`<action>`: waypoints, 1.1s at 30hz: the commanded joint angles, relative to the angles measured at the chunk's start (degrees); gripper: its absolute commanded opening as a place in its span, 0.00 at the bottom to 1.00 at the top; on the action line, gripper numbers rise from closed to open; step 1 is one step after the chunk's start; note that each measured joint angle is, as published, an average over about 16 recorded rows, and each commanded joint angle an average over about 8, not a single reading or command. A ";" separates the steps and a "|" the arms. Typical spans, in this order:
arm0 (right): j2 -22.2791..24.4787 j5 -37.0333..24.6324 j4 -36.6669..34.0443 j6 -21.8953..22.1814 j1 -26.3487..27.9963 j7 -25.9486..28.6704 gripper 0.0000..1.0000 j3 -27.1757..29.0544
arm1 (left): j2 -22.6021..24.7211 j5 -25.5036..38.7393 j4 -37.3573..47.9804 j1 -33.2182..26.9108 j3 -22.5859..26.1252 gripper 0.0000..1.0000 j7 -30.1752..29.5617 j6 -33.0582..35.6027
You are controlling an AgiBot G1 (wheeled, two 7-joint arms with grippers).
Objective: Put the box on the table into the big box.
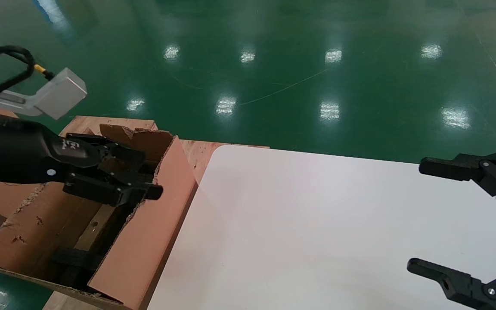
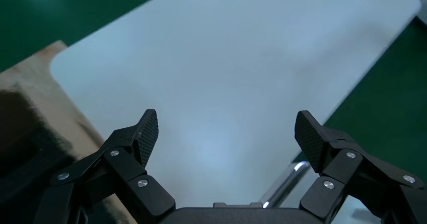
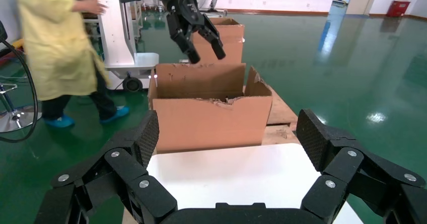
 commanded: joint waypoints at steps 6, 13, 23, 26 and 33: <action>0.00 0.00 -0.02 0.00 0.01 -0.01 1.00 -0.01 | 2.31 -1.42 0.05 8.50 -9.23 1.00 3.76 1.02; 0.01 0.01 -0.03 0.00 0.02 -0.02 1.00 -0.03 | 4.88 -1.95 -0.02 18.99 -20.78 1.00 7.95 1.86; 0.02 0.03 -0.03 0.01 0.03 -0.04 1.00 -0.06 | 8.55 -2.72 -0.12 33.98 -37.28 1.00 13.94 3.06; 0.02 0.04 -0.03 0.01 0.03 -0.04 1.00 -0.07 | 9.65 -2.95 -0.15 38.48 -42.23 1.00 15.74 3.42; 0.03 0.05 -0.03 0.02 0.03 -0.05 1.00 -0.08 | 12.22 -3.49 -0.23 48.94 -53.74 1.00 19.92 4.26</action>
